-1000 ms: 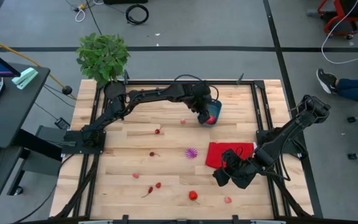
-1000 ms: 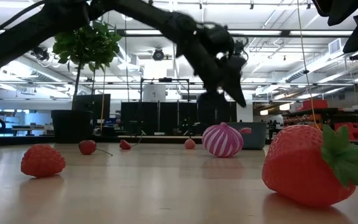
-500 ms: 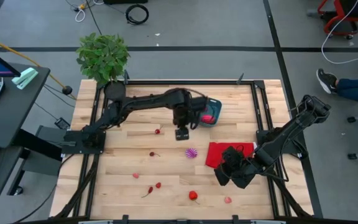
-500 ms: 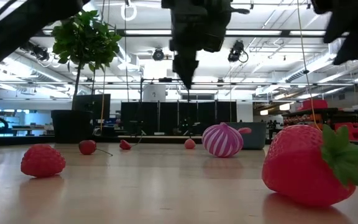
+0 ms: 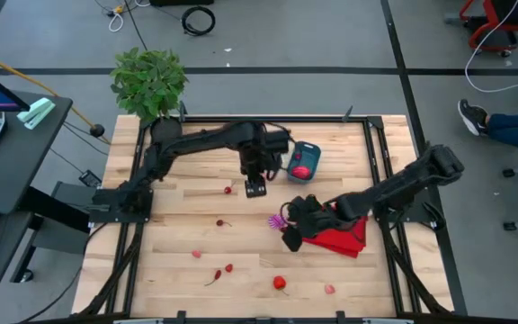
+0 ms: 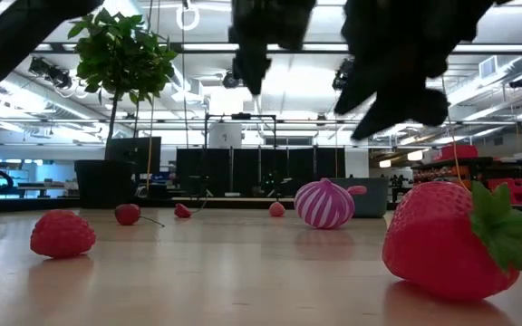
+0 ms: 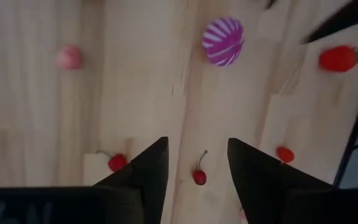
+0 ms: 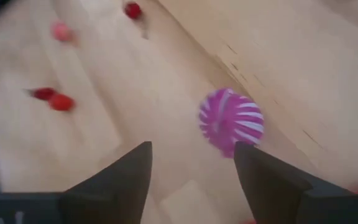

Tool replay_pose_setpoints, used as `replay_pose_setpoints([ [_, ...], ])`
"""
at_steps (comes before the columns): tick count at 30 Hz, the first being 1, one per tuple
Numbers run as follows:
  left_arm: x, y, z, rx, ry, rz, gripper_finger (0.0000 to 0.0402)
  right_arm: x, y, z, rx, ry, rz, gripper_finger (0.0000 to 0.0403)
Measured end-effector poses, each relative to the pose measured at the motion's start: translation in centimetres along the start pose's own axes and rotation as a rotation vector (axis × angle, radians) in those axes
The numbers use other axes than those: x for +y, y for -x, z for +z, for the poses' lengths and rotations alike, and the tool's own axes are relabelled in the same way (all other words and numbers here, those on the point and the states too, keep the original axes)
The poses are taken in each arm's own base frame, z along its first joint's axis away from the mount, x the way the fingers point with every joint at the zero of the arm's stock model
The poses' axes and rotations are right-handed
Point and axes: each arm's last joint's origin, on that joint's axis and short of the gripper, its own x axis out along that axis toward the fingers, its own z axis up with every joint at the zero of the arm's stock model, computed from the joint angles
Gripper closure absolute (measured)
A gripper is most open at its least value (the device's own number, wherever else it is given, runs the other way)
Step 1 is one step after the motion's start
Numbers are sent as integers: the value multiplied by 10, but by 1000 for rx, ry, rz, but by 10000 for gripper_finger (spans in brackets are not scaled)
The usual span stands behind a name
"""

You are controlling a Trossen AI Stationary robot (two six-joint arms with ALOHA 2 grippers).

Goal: Pick and placing Produce into tupperware
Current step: Put the onion into the bin

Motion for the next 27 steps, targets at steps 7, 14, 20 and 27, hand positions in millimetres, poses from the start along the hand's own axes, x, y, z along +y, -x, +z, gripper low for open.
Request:
replay_pose_setpoints([
  [7, 9, 69, -30, -169, 54, 14, 257, -12, -28, 4, 23, 66, -58, 133],
  [14, 14, 119, -62, -302, 127, 24, 273, -11, -49, 11, -11, 116, 13, 125],
  [20, 16, 149, -86, -387, 143, 40, 280, -21, -65, 4, 30, 123, -47, 128],
  [27, 21, 169, -104, -449, 170, 59, 279, -22, -71, 1, 37, 118, -61, 128],
])
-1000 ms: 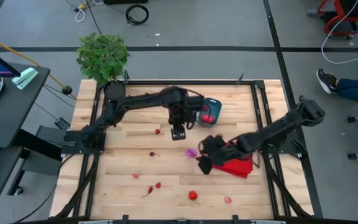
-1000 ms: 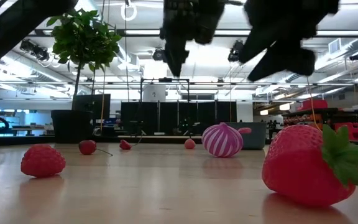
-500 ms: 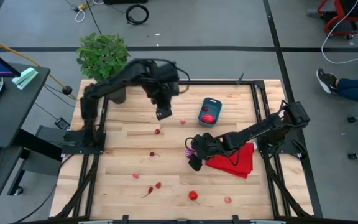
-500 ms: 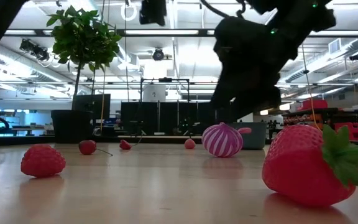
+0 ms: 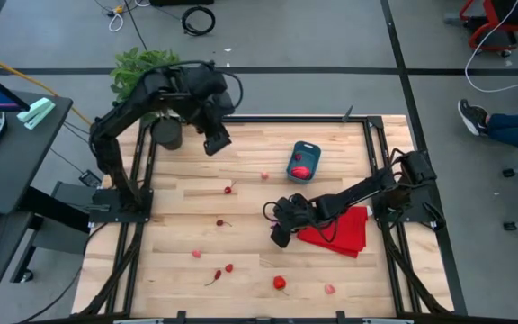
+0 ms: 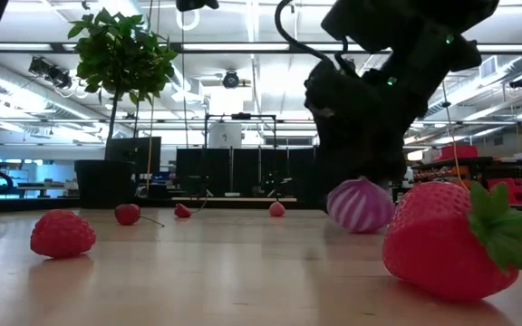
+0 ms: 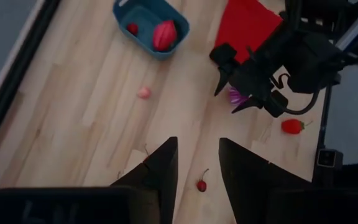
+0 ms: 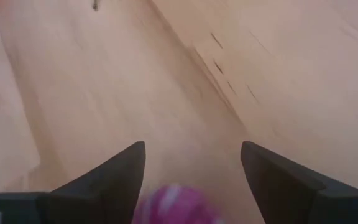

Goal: Pick and placing Produce into tupperware
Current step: Put the onion into the bin

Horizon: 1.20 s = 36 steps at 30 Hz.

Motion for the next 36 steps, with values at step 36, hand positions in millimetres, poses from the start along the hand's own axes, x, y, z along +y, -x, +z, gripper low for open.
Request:
replay_pose_setpoints([
  [36, 6, 5, -1, -17, 6, 13, 294, 12, 24, -34, 206, -229, -45, 183],
])
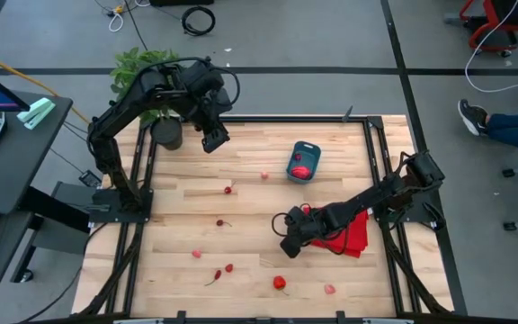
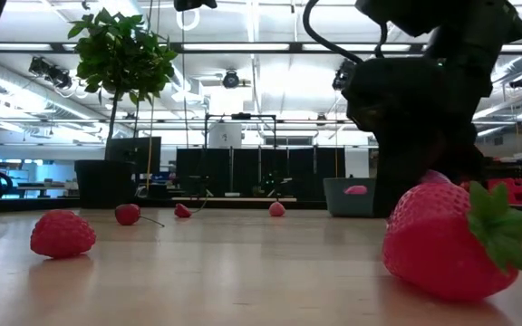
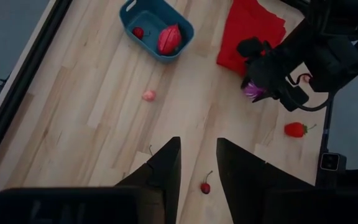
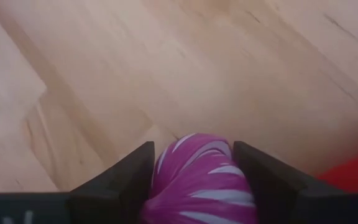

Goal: Pick and placing Produce into tupperware
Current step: Put the onion into the bin

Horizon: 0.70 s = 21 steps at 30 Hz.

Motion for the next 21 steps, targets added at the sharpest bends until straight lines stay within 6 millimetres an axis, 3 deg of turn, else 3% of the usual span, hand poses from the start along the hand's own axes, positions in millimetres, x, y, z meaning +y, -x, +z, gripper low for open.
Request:
replay_pose_setpoints([
  [6, 0, 0, 0, -1, 0, 0, 294, -3, 8, 21, -76, -16, 27, 185],
  [12, 0, 0, 0, -1, 0, 0, 294, -17, 42, 59, -226, 33, 27, 190],
  [16, 0, 0, 0, -1, 1, 0, 294, -40, 77, 87, -369, 75, -60, 187],
  [21, 0, 0, 0, 0, 4, 0, 296, -88, 116, 111, -419, 53, -267, 184],
])
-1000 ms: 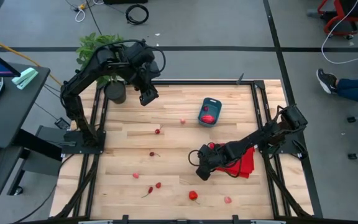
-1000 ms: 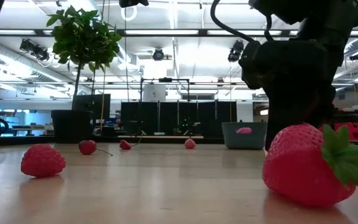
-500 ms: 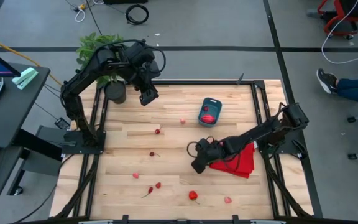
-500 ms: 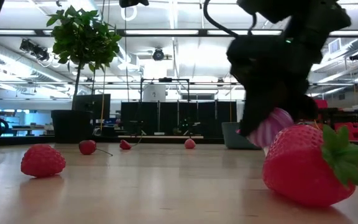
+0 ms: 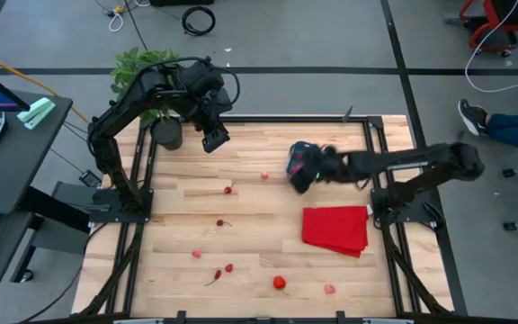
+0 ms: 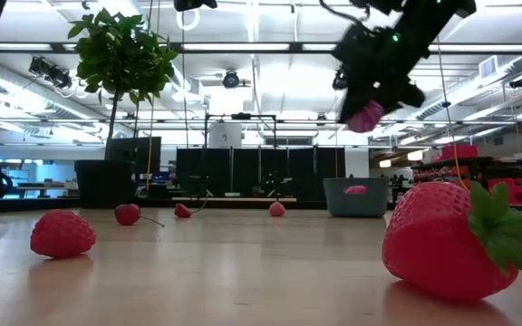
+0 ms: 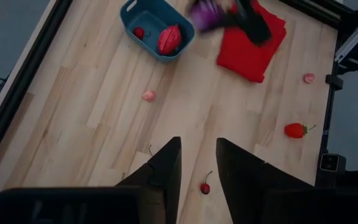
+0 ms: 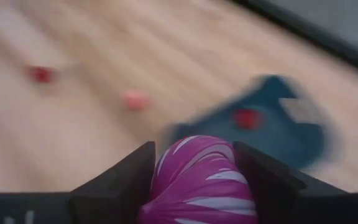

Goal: Pick and placing Produce into tupperware
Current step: Put the onion into the bin

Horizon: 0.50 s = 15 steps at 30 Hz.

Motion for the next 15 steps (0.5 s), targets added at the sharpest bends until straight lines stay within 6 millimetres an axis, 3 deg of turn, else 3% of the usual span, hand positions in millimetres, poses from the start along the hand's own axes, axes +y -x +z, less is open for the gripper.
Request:
replay_pose_setpoints([
  [6, 0, 0, 0, -1, -2, 0, 296, -52, -10, 19, 112, 0, -102, 184],
  [11, 0, 0, 1, -6, -4, -1, 299, -69, -38, 33, 122, -8, -92, 184],
  [15, 0, 0, 1, -7, -6, 0, 299, -76, -65, 31, 200, -17, -92, 184],
])
